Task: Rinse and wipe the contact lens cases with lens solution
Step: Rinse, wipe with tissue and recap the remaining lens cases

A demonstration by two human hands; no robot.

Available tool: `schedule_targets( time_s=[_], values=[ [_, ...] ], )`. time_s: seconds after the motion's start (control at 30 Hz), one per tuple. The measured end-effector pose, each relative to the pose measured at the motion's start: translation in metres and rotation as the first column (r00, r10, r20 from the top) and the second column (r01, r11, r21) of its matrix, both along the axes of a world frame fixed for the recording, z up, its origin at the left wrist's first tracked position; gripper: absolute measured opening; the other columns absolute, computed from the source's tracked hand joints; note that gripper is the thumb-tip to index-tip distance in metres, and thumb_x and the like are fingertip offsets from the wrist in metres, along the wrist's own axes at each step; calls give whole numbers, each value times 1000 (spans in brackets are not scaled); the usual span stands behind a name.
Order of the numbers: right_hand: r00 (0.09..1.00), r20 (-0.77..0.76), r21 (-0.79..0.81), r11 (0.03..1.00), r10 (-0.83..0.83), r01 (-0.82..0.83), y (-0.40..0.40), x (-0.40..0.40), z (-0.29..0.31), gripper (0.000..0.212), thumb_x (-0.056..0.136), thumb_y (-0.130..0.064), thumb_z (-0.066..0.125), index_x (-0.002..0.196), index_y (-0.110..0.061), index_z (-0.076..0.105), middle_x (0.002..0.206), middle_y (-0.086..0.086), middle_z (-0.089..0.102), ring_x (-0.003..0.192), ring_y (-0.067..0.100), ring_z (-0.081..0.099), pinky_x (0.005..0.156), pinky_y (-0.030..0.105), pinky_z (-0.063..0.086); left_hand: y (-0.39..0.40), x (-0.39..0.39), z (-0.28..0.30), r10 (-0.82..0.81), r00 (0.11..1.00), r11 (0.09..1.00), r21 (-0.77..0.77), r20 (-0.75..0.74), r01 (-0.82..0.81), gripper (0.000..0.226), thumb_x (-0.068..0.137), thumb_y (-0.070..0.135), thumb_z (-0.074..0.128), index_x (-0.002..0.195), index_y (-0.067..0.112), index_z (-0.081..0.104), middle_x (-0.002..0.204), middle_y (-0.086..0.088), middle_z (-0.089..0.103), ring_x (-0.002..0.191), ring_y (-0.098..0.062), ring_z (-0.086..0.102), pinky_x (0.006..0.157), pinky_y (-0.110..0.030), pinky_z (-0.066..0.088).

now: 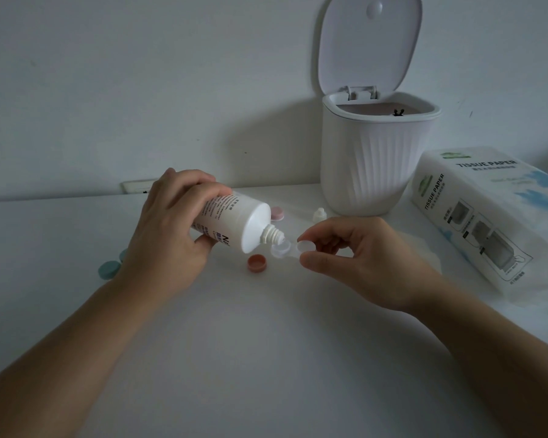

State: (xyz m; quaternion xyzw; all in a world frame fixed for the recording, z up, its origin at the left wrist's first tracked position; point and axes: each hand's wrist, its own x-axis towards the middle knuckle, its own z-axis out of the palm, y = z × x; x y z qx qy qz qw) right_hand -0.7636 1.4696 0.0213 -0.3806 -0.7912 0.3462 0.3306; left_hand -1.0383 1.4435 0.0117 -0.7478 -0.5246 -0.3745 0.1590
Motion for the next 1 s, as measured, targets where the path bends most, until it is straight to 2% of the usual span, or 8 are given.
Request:
schedule_targets(
  time_s=[0.23,0.47,0.6,0.73,0.8,0.93,1.0],
  values=[
    [1000,-4,1,1000,1,-1,0,0,-1,19,81,-28,80,99,-25,76,82,-5,72,77,8,67,77,21,55,0,0,0,-5,1000,1000,10,8,5,58,61,-14,83,114,1,68,120,-17,60,112,-41,57,103,-60,41],
    [1000,0,5,1000,-8,8,1,1,-1,21,81,-30,80,101,-25,76,84,-6,73,77,7,67,79,24,56,0,-1,-1,15,1000,1000,7,23,-15,62,60,-13,85,118,4,67,122,-14,59,116,-39,56,108,-57,38],
    [1000,-2,4,1000,-6,6,1,1,-1,21,82,-32,78,102,-25,76,85,-6,73,78,8,68,80,26,56,-2,0,0,11,998,1000,-4,59,-10,64,61,-10,86,120,7,66,123,-13,58,116,-36,56,105,-36,38],
    [1000,-17,-2,1000,-5,5,2,1,-2,19,82,-31,78,100,-26,76,84,-6,74,78,8,68,79,25,56,-6,4,0,-13,982,999,-48,187,23,67,61,-5,91,121,8,66,126,-10,58,121,-31,55,104,-35,42],
    [999,-34,-5,1000,-1,1,2,2,-2,16,83,-30,79,98,-26,77,84,-4,74,77,10,68,78,25,56,-8,5,0,-20,966,997,-73,256,40,67,61,-3,92,121,10,65,126,-7,59,122,-27,54,104,-30,42],
    [998,-63,-6,1000,16,-16,3,2,-3,12,84,-28,78,95,-26,77,83,-3,74,75,13,68,75,24,55,-11,5,1,16,914,990,-131,406,41,72,63,1,91,121,28,60,126,3,61,118,-10,56,95,-6,37],
    [998,-68,-4,1000,16,-16,5,2,-4,14,84,-27,78,97,-25,77,84,-3,75,76,13,68,77,26,55,-11,3,1,48,872,986,-163,487,37,71,63,7,91,121,33,59,125,8,63,114,1,57,89,-1,37]
  ],
)
